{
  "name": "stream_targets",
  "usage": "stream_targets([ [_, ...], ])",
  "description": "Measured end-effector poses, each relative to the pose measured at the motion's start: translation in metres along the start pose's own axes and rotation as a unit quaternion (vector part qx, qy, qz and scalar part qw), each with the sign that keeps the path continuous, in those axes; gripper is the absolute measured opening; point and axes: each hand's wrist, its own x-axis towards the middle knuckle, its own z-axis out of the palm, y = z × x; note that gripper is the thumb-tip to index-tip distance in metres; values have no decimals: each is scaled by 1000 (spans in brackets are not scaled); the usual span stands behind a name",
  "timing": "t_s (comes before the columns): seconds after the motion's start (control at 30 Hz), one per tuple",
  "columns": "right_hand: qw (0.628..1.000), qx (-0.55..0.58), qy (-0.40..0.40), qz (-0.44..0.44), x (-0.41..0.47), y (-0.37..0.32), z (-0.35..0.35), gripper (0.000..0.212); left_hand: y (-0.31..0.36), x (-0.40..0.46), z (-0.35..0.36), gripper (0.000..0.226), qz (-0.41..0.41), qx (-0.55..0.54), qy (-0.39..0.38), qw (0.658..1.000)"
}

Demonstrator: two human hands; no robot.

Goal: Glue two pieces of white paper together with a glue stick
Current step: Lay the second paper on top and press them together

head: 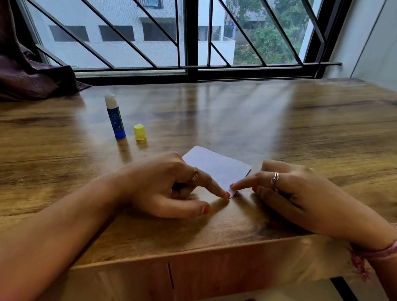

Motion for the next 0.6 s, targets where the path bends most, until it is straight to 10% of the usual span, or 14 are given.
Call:
stream_targets([
  [0.6,998,-21,0,51,5,-2,-1,42,-1,-1,4,34,-30,-4,-18,999],
])
